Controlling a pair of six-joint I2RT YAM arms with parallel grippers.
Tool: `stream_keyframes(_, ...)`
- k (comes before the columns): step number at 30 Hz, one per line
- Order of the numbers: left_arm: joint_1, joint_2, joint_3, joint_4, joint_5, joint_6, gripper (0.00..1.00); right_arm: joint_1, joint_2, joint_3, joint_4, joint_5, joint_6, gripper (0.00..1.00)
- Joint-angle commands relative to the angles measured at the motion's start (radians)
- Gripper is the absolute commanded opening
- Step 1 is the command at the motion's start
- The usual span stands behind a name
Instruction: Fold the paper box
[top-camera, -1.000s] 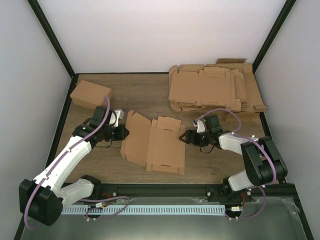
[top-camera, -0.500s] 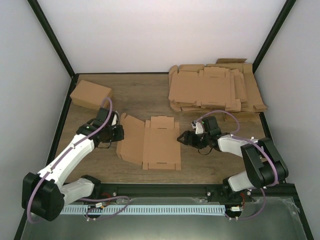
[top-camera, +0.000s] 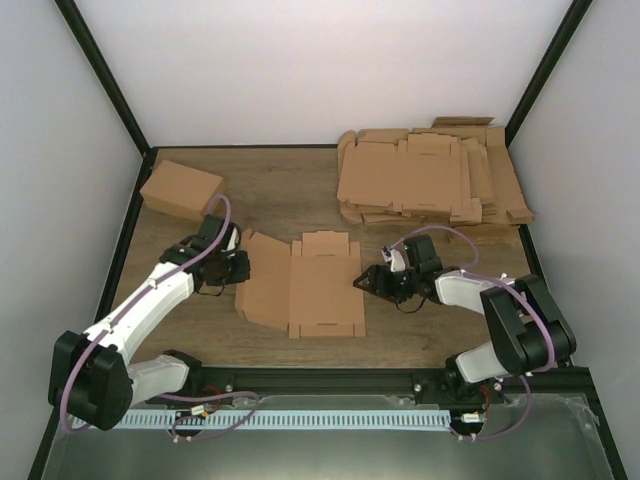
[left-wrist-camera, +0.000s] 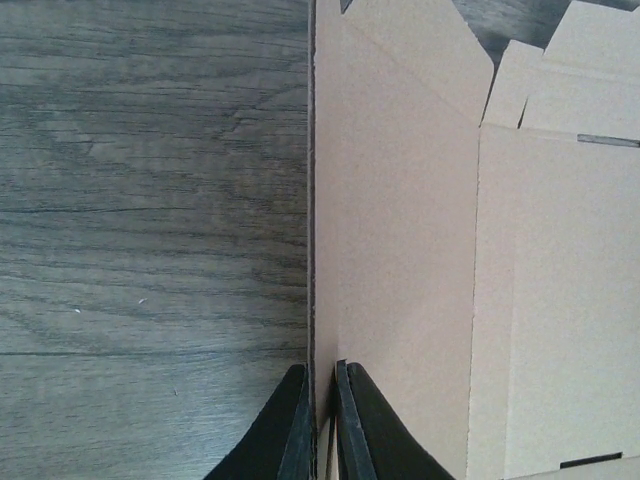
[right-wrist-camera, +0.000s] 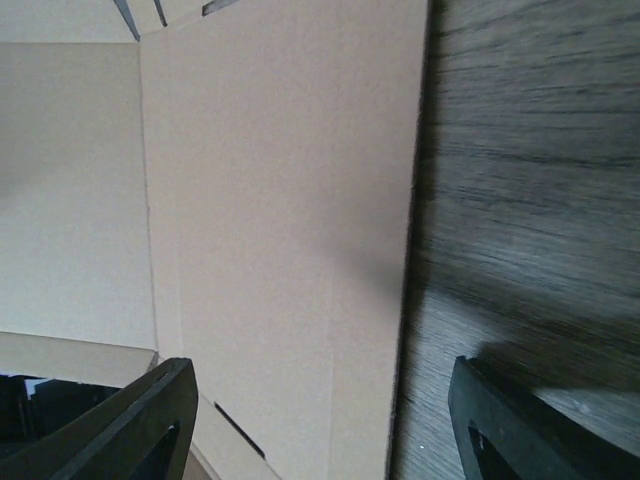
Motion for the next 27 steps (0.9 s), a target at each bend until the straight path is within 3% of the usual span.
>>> stream_keyframes(1, -0.006, 0.022, -0.002, 0.019, 0.018, 0.008, 0.09, 0.02, 0.05, -0.002, -0.02, -0.032, 0.034, 0.72)
stream_keyframes(5, -0.01, 0.046, 0.001, 0.021, 0.024, 0.01, 0.09, 0.046, 0.099, 0.005, 0.014, -0.049, 0.048, 0.69)
stream_keyframes(12, -0.014, 0.07, 0.002, 0.019, 0.035, 0.017, 0.1, 0.046, 0.118, 0.015, 0.035, -0.066, 0.052, 0.55)
stream_keyframes(19, -0.015, 0.079, 0.003, 0.02, 0.035, 0.015, 0.1, 0.046, 0.033, 0.028, 0.009, -0.083, 0.047, 0.32)
stream_keyframes(27, -0.021, 0.104, 0.006, 0.029, 0.042, 0.014, 0.1, 0.046, -0.027, 0.033, -0.022, -0.114, 0.019, 0.29)
